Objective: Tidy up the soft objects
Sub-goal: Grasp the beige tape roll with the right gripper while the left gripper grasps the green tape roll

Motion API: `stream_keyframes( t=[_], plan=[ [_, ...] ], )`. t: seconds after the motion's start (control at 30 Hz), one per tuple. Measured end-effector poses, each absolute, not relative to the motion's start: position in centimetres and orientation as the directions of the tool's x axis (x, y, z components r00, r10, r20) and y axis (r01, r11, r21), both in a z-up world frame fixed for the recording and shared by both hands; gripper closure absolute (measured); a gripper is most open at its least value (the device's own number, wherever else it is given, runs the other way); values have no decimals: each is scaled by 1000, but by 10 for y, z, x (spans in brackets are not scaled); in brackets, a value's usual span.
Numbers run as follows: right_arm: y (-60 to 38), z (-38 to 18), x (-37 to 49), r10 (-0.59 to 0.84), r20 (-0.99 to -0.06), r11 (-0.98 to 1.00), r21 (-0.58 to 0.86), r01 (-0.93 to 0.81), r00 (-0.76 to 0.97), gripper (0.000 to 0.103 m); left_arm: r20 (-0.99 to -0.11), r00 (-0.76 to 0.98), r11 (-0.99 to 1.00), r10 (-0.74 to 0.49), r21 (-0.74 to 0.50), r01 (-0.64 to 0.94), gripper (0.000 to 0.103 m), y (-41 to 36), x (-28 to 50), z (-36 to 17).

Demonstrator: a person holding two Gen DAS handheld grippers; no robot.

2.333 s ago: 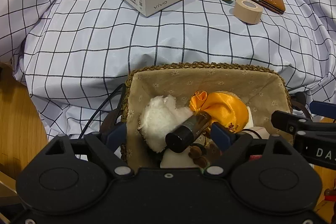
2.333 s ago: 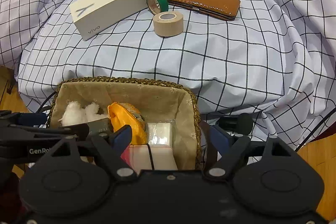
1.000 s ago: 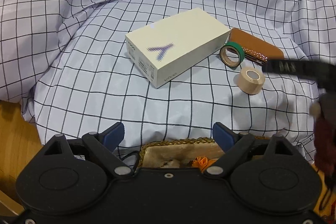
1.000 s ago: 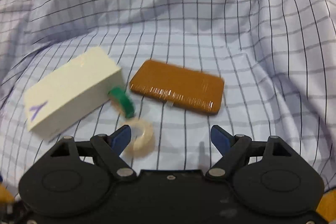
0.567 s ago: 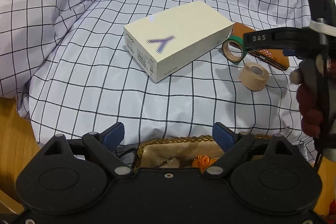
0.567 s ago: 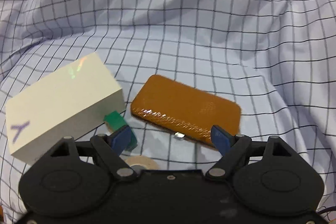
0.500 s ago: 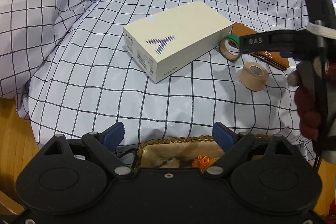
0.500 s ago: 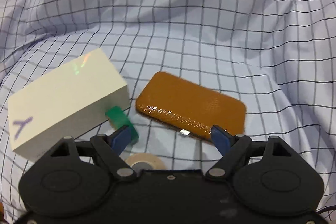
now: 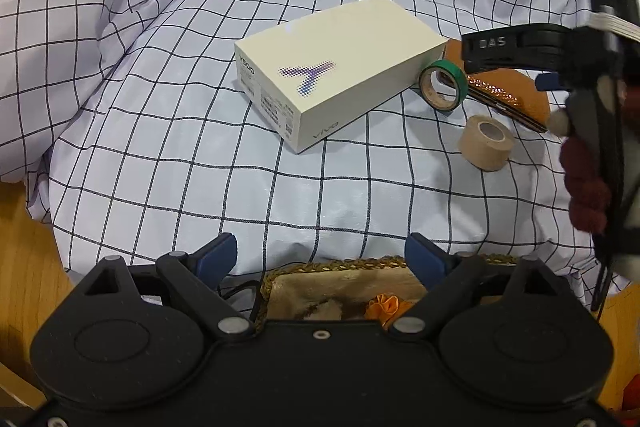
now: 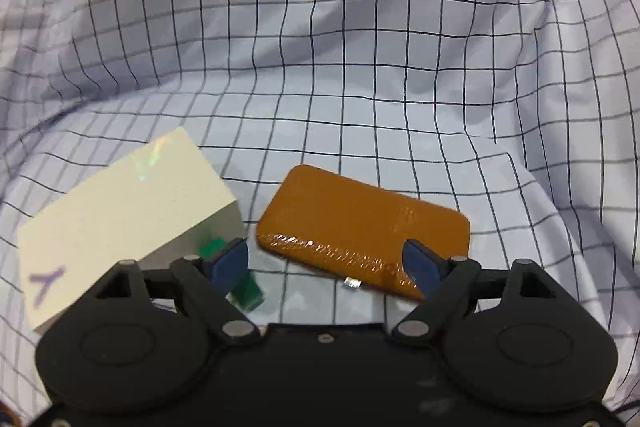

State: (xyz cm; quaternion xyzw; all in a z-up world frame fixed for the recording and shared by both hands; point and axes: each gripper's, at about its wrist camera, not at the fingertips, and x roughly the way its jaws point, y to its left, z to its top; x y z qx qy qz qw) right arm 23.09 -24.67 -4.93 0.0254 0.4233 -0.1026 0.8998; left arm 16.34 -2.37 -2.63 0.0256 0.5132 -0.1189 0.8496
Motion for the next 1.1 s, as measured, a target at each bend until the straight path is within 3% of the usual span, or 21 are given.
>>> stream_keyframes(
  t=[0.17,0.37,0.47,1.1],
  plan=[
    [-237,-51,237,-188,-752,980,-105,167,632,18,-882,435,970,-180,-85,228,15,-22,163,-29],
    [-219,-51,225,-24,-797,1000,-23,9,604,18,-893,413,972,-181,-98,214,15,-20,167,-33],
    [-209,-51,214,-9,-791,999,-34,-30,612,18,-894,413,974,-176,-96,207,15,-19,167,-34],
    [-230,-69,173,18,-818,1000,14,-11,575,19,-898,410,976,-160,-81,202,15,-20,179,-40]
  ],
)
